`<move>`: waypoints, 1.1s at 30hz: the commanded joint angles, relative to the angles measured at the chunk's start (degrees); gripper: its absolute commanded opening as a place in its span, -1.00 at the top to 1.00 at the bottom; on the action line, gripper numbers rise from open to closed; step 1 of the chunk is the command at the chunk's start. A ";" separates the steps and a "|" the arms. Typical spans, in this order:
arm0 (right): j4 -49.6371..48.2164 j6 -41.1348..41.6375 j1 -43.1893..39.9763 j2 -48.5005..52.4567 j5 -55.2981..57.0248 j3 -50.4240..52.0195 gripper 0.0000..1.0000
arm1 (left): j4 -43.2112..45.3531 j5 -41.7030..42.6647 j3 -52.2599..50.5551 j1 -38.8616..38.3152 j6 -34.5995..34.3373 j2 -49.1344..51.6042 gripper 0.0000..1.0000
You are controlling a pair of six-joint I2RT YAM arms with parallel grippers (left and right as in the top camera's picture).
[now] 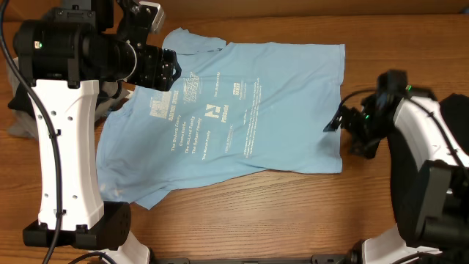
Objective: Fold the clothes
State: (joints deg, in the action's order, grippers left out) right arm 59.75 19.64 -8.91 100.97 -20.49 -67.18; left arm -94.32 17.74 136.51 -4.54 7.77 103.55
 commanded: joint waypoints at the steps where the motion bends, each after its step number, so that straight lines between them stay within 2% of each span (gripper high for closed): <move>1: -3.78 1.46 -1.07 0.52 0.94 6.67 -0.73 | 0.11 -0.33 0.48 -0.37 1.51 -0.11 -0.63; 6: -6.43 1.22 -1.66 0.52 0.68 11.82 -0.71 | 0.13 -0.33 0.48 -0.37 3.02 -0.11 -0.66; 8: -5.66 -0.92 -0.90 0.50 -2.08 11.87 -0.57 | 0.28 -0.33 0.48 -0.37 3.02 -0.11 -0.68; 9: -5.46 -2.99 -0.42 0.37 -5.62 11.87 -0.45 | 0.35 -0.33 0.48 -0.37 3.02 -0.11 -0.69; 10: -5.42 -5.70 0.20 0.33 -10.25 11.87 -0.22 | 0.48 -0.33 0.48 -0.37 3.02 -0.11 -0.69; 12: -4.81 -9.22 1.29 0.11 -15.98 11.61 0.08 | 0.59 -0.33 0.48 -0.37 2.99 -0.11 -0.69; 14: -2.32 -9.44 2.25 -0.48 -17.38 10.51 0.42 | 0.57 -0.33 0.48 -0.37 2.99 -0.11 -0.69; 15: -1.01 -9.46 2.58 -0.94 -17.27 9.75 0.51 | 0.55 -0.33 0.48 -0.37 2.99 -0.11 -0.70; 19: 2.56 -8.74 2.75 -3.34 -17.29 4.70 0.57 | 0.72 -0.33 0.48 -0.37 2.99 -0.11 -0.72; 21: 2.19 -5.60 2.75 -3.58 -17.29 1.46 0.60 | 1.22 -0.33 0.48 -0.37 2.99 -0.11 -0.72; 25: -7.56 0.39 2.80 -3.54 -17.75 -0.39 0.79 | 2.45 -0.31 0.48 -0.37 2.95 -0.11 -0.72; 27: -10.60 1.03 2.80 -3.13 -16.31 -0.39 0.78 | 2.67 -0.31 0.48 -0.37 2.97 -0.11 -0.72; 30: -6.80 0.96 2.49 -3.08 -8.28 -0.39 0.49 | 2.43 -0.33 0.48 -0.37 2.97 -0.11 -0.73; 32: -2.64 0.90 1.97 -3.06 0.02 -0.39 0.14 | 2.23 -0.35 0.48 -0.37 2.99 -0.11 -0.75; 33: -1.33 0.48 1.68 -3.06 2.54 -0.39 0.06 | 2.27 -0.35 0.48 -0.37 2.99 -0.11 -0.77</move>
State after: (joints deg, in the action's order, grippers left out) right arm 56.71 19.88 -6.31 98.76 -28.91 -67.11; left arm -92.01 17.54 136.51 -4.54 9.47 103.55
